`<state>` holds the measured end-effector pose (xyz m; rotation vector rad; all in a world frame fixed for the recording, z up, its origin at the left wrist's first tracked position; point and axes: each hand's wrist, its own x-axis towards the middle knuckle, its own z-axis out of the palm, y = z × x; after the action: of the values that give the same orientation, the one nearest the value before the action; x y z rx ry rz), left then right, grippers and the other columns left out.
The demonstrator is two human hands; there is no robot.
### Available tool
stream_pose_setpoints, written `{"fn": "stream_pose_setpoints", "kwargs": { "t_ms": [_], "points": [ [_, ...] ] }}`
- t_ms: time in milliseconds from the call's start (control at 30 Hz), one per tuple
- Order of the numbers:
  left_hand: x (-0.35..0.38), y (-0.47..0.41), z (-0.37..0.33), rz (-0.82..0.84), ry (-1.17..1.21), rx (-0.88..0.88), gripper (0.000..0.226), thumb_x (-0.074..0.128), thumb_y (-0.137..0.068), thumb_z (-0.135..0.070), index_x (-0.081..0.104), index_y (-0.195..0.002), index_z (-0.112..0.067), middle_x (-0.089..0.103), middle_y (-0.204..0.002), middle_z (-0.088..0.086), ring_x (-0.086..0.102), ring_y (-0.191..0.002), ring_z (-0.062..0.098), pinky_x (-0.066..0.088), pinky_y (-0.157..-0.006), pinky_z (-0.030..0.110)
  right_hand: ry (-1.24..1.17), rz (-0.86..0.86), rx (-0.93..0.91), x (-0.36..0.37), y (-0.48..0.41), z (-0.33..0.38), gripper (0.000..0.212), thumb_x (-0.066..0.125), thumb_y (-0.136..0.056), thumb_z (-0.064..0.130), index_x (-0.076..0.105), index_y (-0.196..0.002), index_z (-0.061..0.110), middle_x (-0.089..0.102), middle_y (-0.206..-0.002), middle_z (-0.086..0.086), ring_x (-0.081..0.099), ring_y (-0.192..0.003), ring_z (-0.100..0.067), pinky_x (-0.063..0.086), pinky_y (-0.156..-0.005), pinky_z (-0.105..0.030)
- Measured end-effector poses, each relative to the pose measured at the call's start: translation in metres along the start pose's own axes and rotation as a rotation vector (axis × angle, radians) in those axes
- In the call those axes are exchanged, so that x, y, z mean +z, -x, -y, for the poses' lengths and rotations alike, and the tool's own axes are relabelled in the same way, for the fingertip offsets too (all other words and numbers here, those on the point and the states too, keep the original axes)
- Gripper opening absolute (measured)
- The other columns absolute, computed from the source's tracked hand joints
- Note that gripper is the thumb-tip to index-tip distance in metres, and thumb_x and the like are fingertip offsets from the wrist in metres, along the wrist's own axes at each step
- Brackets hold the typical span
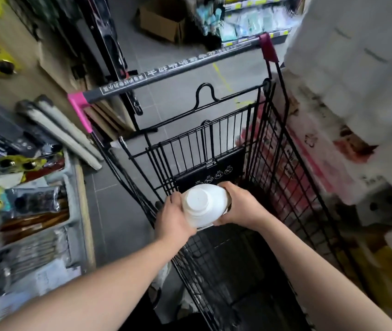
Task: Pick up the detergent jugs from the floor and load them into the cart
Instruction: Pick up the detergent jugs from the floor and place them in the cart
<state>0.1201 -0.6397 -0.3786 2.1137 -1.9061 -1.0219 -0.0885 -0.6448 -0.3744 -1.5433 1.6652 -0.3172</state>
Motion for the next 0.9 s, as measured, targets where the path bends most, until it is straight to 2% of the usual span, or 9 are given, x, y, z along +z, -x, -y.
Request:
{"fn": "stream_pose_setpoints", "kwargs": {
  "t_ms": [133, 267, 433, 567, 700, 767, 900],
  "points": [
    [0.019, -0.010, -0.001, 0.004, 0.016, -0.092, 0.080, 0.092, -0.064, -0.011, 0.047, -0.129, -0.018, 0.050, -0.138, 0.002, 0.063, -0.117, 0.029, 0.058, -0.094, 0.042, 0.020, 0.024, 0.021, 0.013, -0.017, -0.015, 0.101, 0.101, -0.055, 0.024, 0.051, -0.143, 0.018, 0.062, -0.133, 0.000, 0.056, -0.123, -0.018, 0.038, -0.093, -0.023],
    [0.036, -0.021, 0.008, 0.021, 0.085, -0.164, 0.081, 0.092, -0.062, -0.005, 0.051, -0.131, -0.014, 0.053, -0.141, 0.003, 0.060, -0.124, 0.030, 0.055, -0.101, 0.040, 0.026, 0.051, 0.011, 0.028, -0.031, -0.027, 0.095, 0.101, -0.055, 0.025, 0.054, -0.138, 0.020, 0.062, -0.128, 0.003, 0.055, -0.118, -0.012, 0.037, -0.091, -0.019],
    [0.054, -0.030, 0.011, 0.030, 0.116, -0.271, 0.089, 0.094, -0.062, 0.000, 0.050, -0.139, -0.014, 0.053, -0.144, 0.007, 0.057, -0.133, 0.033, 0.055, -0.105, 0.046, 0.015, 0.091, 0.035, 0.041, -0.049, -0.041, 0.098, 0.101, -0.056, 0.019, 0.053, -0.141, 0.018, 0.061, -0.133, 0.000, 0.053, -0.120, -0.012, 0.038, -0.099, -0.021],
    [0.069, -0.041, 0.018, 0.031, 0.105, -0.306, 0.079, 0.088, -0.070, -0.001, 0.051, -0.139, -0.014, 0.053, -0.145, 0.007, 0.058, -0.131, 0.033, 0.056, -0.103, 0.046, -0.019, 0.092, 0.058, 0.052, -0.056, -0.052, 0.098, 0.099, -0.059, 0.014, 0.051, -0.144, 0.017, 0.058, -0.136, -0.002, 0.045, -0.115, -0.006, 0.034, -0.099, -0.018],
    [0.085, -0.053, 0.031, 0.094, 0.122, -0.336, 0.064, 0.076, -0.082, 0.002, 0.049, -0.137, -0.017, 0.051, -0.144, 0.008, 0.057, -0.126, 0.029, 0.048, -0.097, 0.031, -0.007, 0.110, 0.099, 0.069, -0.058, -0.063, 0.097, 0.099, -0.058, 0.013, 0.051, -0.142, 0.015, 0.058, -0.134, -0.003, 0.053, -0.119, -0.014, 0.036, -0.097, -0.019],
    [0.089, -0.053, 0.033, 0.075, 0.127, -0.375, 0.057, 0.077, -0.086, -0.002, 0.050, -0.134, -0.018, 0.052, -0.145, 0.007, 0.058, -0.128, 0.031, 0.049, -0.095, 0.031, -0.025, 0.108, 0.109, 0.076, -0.058, -0.069, 0.097, 0.099, -0.058, 0.012, 0.052, -0.142, 0.017, 0.059, -0.134, -0.002, 0.054, -0.120, -0.014, 0.038, -0.098, -0.020],
    [0.090, -0.053, 0.035, 0.097, 0.107, -0.357, 0.092, 0.092, -0.067, -0.003, 0.047, -0.147, -0.013, 0.049, -0.151, 0.010, 0.054, -0.137, 0.037, 0.052, -0.108, 0.049, -0.028, 0.105, 0.098, 0.080, -0.064, -0.072, 0.096, 0.099, -0.057, 0.011, 0.053, -0.140, 0.015, 0.057, -0.134, -0.003, 0.052, -0.119, -0.013, 0.037, -0.097, -0.018]
  ]
}}
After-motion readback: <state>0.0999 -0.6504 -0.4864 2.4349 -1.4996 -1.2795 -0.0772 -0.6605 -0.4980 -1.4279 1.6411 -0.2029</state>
